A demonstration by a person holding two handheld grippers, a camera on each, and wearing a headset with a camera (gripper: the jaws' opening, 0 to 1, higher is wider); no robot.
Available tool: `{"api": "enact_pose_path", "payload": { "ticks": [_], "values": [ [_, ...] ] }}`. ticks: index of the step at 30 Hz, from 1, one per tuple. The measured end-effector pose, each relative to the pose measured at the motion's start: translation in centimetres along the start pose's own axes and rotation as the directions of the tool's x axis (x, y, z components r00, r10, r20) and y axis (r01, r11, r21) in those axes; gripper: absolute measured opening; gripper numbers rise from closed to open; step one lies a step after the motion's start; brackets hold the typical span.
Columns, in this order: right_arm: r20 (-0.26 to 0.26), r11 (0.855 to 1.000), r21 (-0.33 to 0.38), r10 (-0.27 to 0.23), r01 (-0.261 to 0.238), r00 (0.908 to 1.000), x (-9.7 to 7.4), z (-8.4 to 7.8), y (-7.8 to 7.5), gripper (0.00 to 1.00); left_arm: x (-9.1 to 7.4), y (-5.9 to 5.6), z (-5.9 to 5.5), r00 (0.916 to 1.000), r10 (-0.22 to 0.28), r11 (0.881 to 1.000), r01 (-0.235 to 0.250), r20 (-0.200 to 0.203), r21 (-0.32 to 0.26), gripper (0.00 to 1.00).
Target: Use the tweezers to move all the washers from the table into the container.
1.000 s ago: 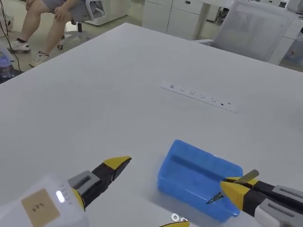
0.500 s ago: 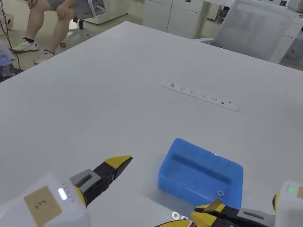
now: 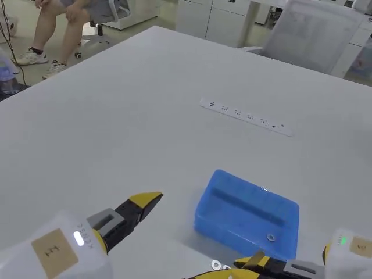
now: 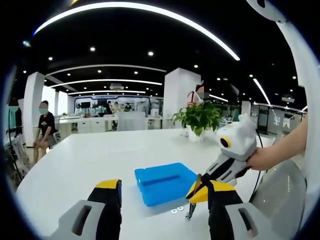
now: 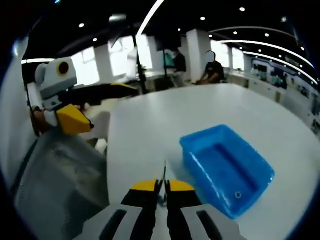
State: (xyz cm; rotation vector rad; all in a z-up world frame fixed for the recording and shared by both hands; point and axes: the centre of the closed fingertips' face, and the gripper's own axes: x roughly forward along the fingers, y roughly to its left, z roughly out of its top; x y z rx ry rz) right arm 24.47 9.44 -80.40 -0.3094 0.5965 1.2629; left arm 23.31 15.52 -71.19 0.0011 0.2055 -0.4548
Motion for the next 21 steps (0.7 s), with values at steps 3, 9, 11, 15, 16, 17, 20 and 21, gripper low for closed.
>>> {"api": "enact_pose_path", "payload": {
  "ticks": [3, 9, 11, 15, 16, 17, 20, 21],
  "values": [
    [-0.018, 0.996, -0.092, 0.006, -0.008, 0.9998, 0.2, 0.0, 0.5, 0.02, 0.0, -0.1, 0.0, 1.0000, -0.001, 1.000, 0.001, -0.002, 0.003, 0.70],
    [-0.027, 0.993, -0.117, -0.010, 0.007, 0.9996, 0.4, 0.2, 0.7, 0.02, 0.0, -0.1, -0.1, 1.0000, -0.002, 1.000, 0.002, -0.008, 0.006, 0.69],
    [-0.023, 0.993, -0.116, -0.015, 0.013, 0.9996, 0.2, 0.3, 0.6, 0.02, 0.0, -0.1, 0.0, 1.0000, -0.002, 1.000, 0.002, -0.008, 0.006, 0.69],
    [-0.004, 0.996, -0.092, -0.018, 0.018, 0.9998, -0.4, 1.0, 0.3, 0.02, 0.0, -0.1, 0.0, 1.0000, -0.003, 1.000, 0.003, -0.008, 0.011, 0.69],
    [0.002, 0.996, -0.088, -0.019, 0.019, 0.9998, -0.6, 1.2, 0.2, 0.02, 0.0, -0.1, 0.0, 1.0000, -0.003, 1.000, 0.003, -0.008, 0.011, 0.69],
    [0.012, 0.996, -0.081, -0.024, 0.025, 0.9996, -0.8, 1.6, 0.0, 0.02, 0.0, -0.2, 0.0, 1.0000, -0.004, 1.000, 0.004, -0.009, 0.010, 0.69],
    [0.043, 0.997, -0.064, -0.039, 0.042, 0.9983, -1.5, 2.5, -0.4, 0.02, 0.0, -0.1, -0.1, 1.0000, -0.004, 1.000, 0.004, -0.008, 0.010, 0.69],
    [0.054, 0.998, -0.053, -0.043, 0.046, 0.9976, -1.6, 2.9, -0.5, 0.02, 0.0, -0.1, -0.1, 1.0000, -0.004, 1.000, 0.005, -0.008, 0.009, 0.69]
  ]
}}
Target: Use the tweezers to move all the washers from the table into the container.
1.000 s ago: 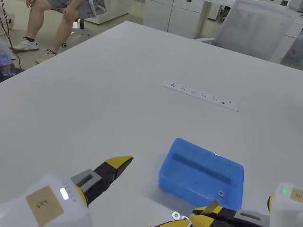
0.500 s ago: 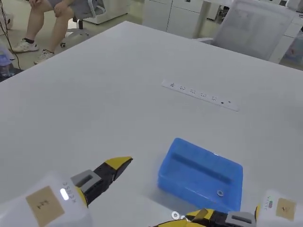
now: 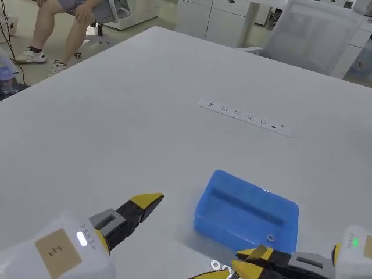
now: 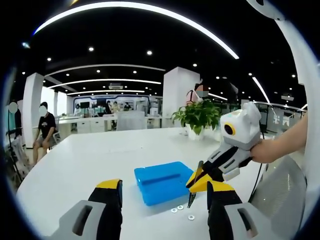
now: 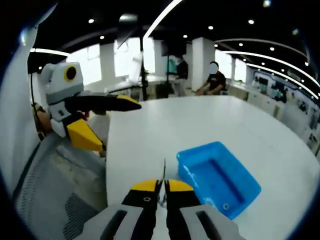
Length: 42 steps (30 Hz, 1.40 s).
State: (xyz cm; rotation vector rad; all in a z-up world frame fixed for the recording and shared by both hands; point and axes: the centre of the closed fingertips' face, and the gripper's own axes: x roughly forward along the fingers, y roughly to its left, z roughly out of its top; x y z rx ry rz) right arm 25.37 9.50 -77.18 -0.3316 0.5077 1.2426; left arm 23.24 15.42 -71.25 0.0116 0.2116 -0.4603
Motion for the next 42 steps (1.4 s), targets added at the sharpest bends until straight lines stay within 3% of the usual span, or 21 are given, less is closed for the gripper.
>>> {"api": "enact_pose_path", "payload": {
  "ticks": [9, 13, 20, 25, 34, 42],
  "values": [
    [0.109, 0.996, 0.066, -0.071, 0.064, 0.9915, -2.1, 3.6, -2.7, 0.02, -0.1, 0.1, 0.0, 1.0000, -0.002, 1.000, 0.002, 0.007, -0.004, 0.69],
    [0.132, 0.990, 0.102, -0.111, 0.098, 0.9850, -2.7, 4.1, -4.4, 0.02, -0.1, 0.1, 0.1, 1.0000, -0.003, 1.000, 0.003, 0.008, -0.005, 0.69],
    [0.120, 0.969, 0.175, -0.198, 0.176, 0.9727, -3.1, 3.4, -7.8, 0.02, -0.1, 0.1, 0.0, 1.0000, -0.004, 1.000, 0.004, 0.005, -0.005, 0.69],
    [0.107, 0.957, 0.216, -0.223, 0.196, 0.9690, -2.8, 2.7, -9.5, 0.02, 0.0, 0.1, 0.0, 1.0000, -0.004, 1.000, 0.004, 0.004, -0.007, 0.69],
    [0.049, 0.949, 0.232, -0.231, 0.214, 0.9716, -1.1, 1.2, -11.2, 0.02, 0.0, 0.0, -0.1, 1.0000, -0.007, 1.000, 0.007, -0.003, -0.006, 0.68],
    [-0.013, 0.952, 0.216, -0.217, 0.215, 0.9760, 0.3, -0.9, -12.3, 0.02, 0.1, 0.0, -0.2, 0.9999, -0.008, 1.000, 0.008, -0.008, -0.007, 0.68]
  ]
}}
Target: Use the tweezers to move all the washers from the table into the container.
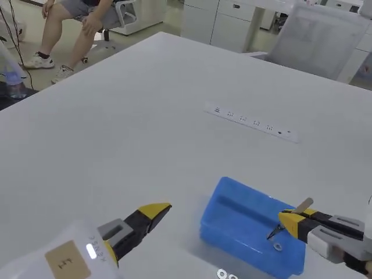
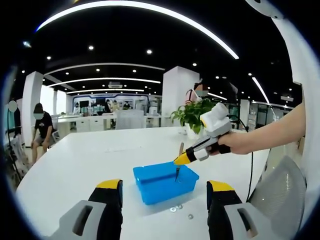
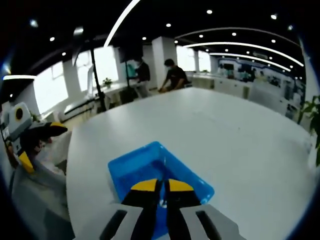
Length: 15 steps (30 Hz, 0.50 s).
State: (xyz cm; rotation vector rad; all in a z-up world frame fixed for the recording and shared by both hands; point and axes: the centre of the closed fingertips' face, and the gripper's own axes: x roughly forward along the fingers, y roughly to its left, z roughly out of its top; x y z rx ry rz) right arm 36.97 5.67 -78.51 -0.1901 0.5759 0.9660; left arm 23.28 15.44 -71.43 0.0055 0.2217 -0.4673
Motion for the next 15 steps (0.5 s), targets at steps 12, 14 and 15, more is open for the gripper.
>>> {"api": "enact_pose_path", "payload": {
  "ticks": [12, 14, 15],
  "values": [
    [-0.028, 1.000, -0.019, 0.008, -0.008, 0.9996, 0.93, -0.97, 0.02, 0.02, 0.01, 0.10, -0.07, 1.0000, 0.005, 1.000, -0.005, -0.004, 0.002, 0.68],
    [-0.029, 1.000, -0.027, 0.005, -0.005, 0.9996, 0.95, -0.95, -0.01, 0.02, 0.00, 0.14, -0.05, 1.0000, 0.008, 1.000, -0.008, -0.004, 0.003, 0.68],
    [-0.030, 1.000, -0.029, 0.006, -0.007, 0.9995, 0.95, -0.95, 0.00, 0.02, 0.00, 0.14, -0.05, 1.0000, 0.008, 1.000, -0.008, -0.003, 0.002, 0.68]
  ]
}}
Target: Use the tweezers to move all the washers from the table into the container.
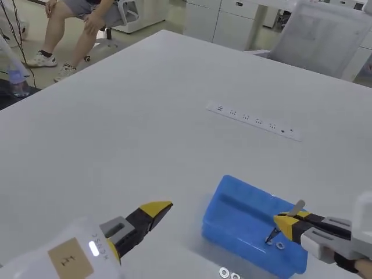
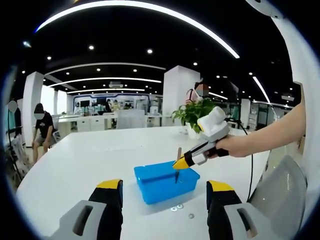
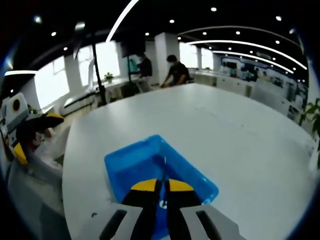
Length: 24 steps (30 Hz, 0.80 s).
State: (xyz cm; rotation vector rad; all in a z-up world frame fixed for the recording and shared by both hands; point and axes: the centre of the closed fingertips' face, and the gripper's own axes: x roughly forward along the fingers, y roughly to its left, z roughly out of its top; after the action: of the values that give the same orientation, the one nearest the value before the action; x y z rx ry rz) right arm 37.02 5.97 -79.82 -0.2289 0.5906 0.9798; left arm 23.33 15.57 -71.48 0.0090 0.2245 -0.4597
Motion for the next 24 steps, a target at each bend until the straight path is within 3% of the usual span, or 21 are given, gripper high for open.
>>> {"api": "enact_pose_path", "payload": {
  "ticks": [3, 11, 14, 24],
  "values": [
    [0.003, 1.000, 0.001, 0.028, -0.028, 0.9996, 0.0, 0.1, 0.5, 0.03, 0.0, 0.0, 0.0, 1.0000, 0.001, 1.000, -0.001, 0.000, 0.000, 0.68],
    [0.031, 0.999, -0.026, 0.019, -0.018, 0.9994, -1.2, 0.8, 0.7, 0.03, 0.0, 0.0, 0.0, 1.0000, 0.002, 1.000, -0.002, 0.004, 0.001, 0.68],
    [0.067, 1.000, -0.013, 0.027, -0.026, 0.9974, -1.9, 1.7, 1.1, 0.03, -0.1, -0.1, 0.2, 0.9999, 0.000, 1.000, 0.000, 0.010, 0.001, 0.68],
    [0.114, 0.998, -0.033, 0.048, -0.044, 0.9924, -3.8, 3.7, 2.9, 0.03, 0.0, -0.1, 0.2, 0.9999, -0.002, 1.000, 0.002, 0.015, 0.001, 0.68]
  ]
}}
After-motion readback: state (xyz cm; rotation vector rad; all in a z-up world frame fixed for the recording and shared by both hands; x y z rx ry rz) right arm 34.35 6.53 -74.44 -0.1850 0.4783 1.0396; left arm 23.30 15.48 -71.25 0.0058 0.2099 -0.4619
